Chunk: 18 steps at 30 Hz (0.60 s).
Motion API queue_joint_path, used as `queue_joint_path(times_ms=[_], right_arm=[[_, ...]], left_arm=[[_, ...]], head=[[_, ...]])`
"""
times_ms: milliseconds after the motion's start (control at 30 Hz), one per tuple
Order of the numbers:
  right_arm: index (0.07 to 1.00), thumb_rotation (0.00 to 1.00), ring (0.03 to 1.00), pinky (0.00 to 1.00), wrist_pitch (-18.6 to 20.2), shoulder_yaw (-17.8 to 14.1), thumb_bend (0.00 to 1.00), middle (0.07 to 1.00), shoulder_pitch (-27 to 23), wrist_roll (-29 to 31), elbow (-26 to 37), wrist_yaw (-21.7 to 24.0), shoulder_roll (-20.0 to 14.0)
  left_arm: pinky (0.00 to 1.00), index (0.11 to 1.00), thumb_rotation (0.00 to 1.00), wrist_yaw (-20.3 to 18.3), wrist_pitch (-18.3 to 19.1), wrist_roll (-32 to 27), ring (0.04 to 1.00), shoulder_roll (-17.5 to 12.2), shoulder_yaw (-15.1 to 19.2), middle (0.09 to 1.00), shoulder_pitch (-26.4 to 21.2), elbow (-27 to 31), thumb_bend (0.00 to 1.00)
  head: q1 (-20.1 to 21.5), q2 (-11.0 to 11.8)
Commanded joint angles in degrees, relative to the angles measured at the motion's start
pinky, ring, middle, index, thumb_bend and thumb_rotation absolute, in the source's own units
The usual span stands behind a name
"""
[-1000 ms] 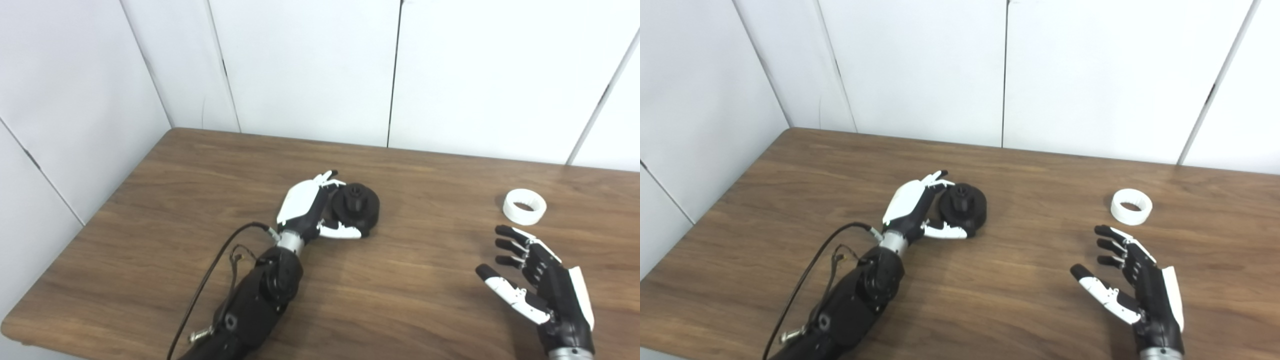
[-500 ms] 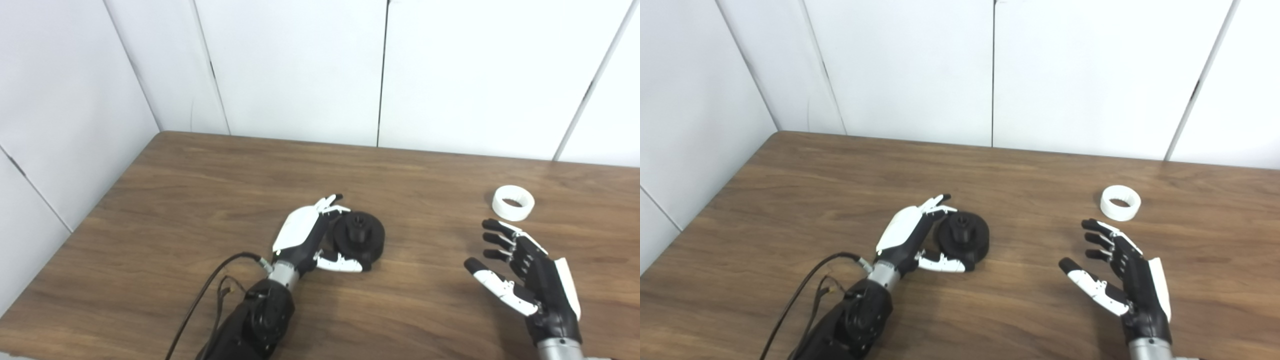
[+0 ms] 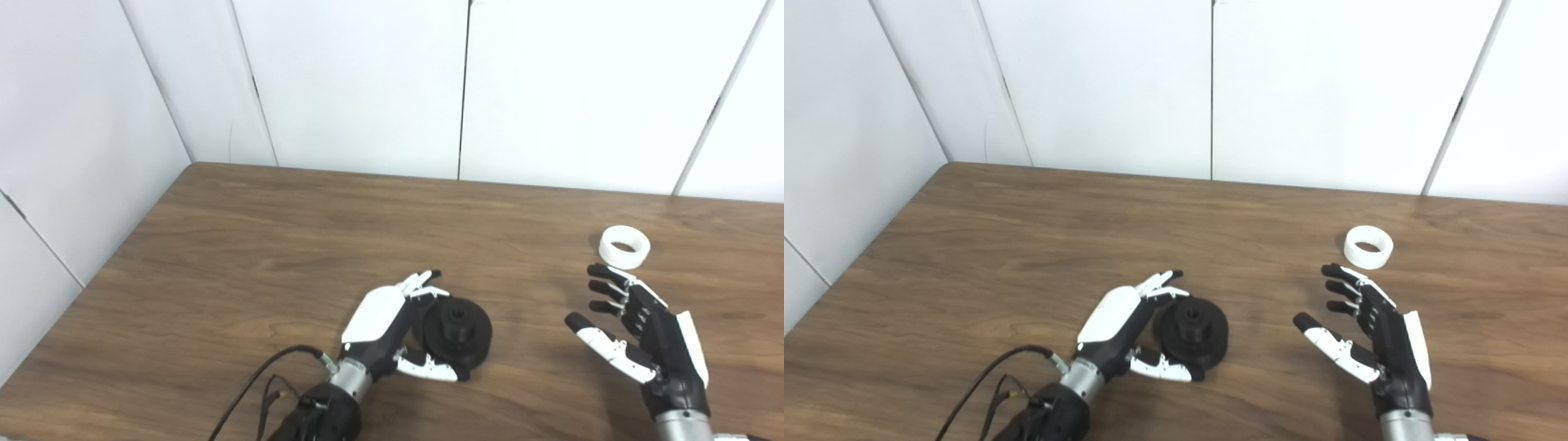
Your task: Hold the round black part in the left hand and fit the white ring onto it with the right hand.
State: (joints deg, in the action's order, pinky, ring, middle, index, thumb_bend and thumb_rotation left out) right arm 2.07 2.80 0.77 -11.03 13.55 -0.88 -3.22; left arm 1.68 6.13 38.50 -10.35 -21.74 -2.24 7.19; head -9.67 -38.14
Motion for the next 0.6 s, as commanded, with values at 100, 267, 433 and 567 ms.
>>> queue_joint_path(times_ms=[100, 267, 433, 567], right_arm=[[0.732, 0.36, 0.789, 0.69, -1.07, 0.31, 0.74, 0.835, -1.60, -0.56, 1.51, -0.43, 0.77], [0.730, 0.34, 0.792, 0.69, -0.32, 0.53, 0.73, 0.837, -1.57, -0.84, 2.14, -0.30, 1.11], [0.733, 0.34, 0.796, 0.70, -0.63, 1.27, 0.72, 0.840, -1.43, -1.97, 1.98, -0.66, 1.52], [0.734, 0.36, 0.784, 0.68, -0.37, 2.43, 0.72, 0.834, -1.45, -3.60, 2.01, -1.41, 2.89]], left_arm=[[0.91, 0.608, 0.32, -2.24, -0.35, 1.49, 0.956, 0.95, -1.63, 0.949, 1.93, 3.14, 0.85], [0.93, 0.611, 0.32, -3.10, -0.74, 2.27, 0.963, 1.27, -2.30, 0.952, 3.05, 3.79, 0.84], [0.95, 0.611, 0.32, -3.10, -1.48, 2.04, 0.965, 0.85, -1.62, 0.953, 3.47, 3.81, 0.84], [0.96, 0.608, 0.31, -3.57, -2.13, 0.89, 0.965, -0.26, -0.46, 0.954, 3.78, 4.35, 0.83]], head=[[0.55, -0.32], [1.37, -0.36], [6.72, -0.36], [13.03, -0.09]])
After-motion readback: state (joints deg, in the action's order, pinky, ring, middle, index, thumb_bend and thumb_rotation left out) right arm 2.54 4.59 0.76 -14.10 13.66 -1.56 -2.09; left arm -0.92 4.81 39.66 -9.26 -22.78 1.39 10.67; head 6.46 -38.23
